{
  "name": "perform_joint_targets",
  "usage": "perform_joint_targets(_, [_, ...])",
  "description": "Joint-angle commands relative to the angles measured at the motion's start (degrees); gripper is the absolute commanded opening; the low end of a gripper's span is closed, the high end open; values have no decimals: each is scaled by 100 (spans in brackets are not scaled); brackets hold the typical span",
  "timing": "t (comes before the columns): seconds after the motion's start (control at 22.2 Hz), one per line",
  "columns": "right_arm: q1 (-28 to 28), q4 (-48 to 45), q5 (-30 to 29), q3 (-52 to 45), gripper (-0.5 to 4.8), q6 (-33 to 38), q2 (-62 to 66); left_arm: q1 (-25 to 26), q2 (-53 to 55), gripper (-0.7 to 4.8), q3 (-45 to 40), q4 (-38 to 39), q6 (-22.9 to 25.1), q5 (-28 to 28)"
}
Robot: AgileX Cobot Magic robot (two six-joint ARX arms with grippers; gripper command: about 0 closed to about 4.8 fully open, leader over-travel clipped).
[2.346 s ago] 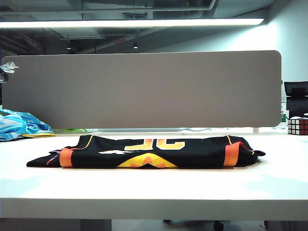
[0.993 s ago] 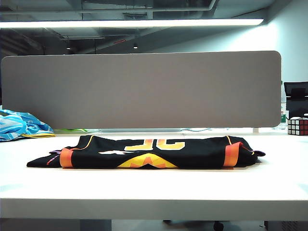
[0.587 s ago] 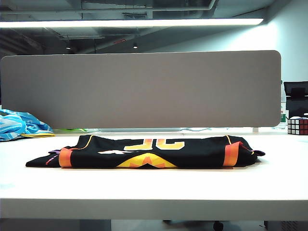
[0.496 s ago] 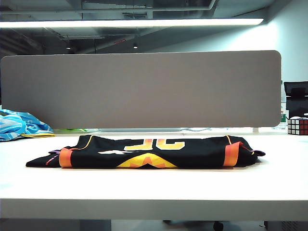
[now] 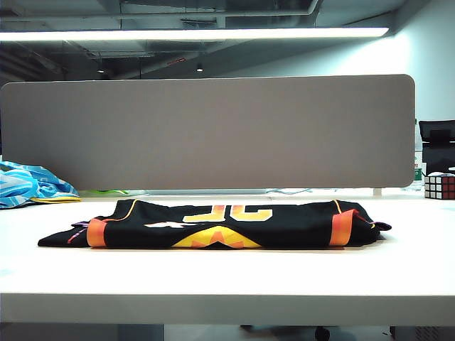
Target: Fold the bottom side of the basketball jersey horizontally towards the center, about one-third of the way, and then fold the bottom of the basketball jersey up towards the top, creating a neat rectangle.
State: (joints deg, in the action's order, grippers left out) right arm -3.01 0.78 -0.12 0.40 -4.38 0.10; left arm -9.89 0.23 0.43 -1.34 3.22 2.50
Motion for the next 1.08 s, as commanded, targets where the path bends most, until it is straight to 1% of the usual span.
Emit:
perform_joint_targets(0.05, [2,-269,90,-35,-4,-28,-7,4,7,-6,-4,-116,-35,-7])
perform_joint_targets(0.18, [-4,-323,109,-35,-1,-15,-9,2,7,-6,-2,-103,-68,140])
perform_joint_targets(0.45, [-7,-313,111,-35,-1,-15,-7,-2,7,-6,-2,-90,-70,26])
perform_joint_targets(0.59, [-7,-313,111,-35,-1,-15,-7,-2,7,-6,-2,-87,-262,-15])
perform_joint_targets(1.08, [-7,-310,111,-35,-1,-15,-9,0,7,-6,-2,-87,-262,-15])
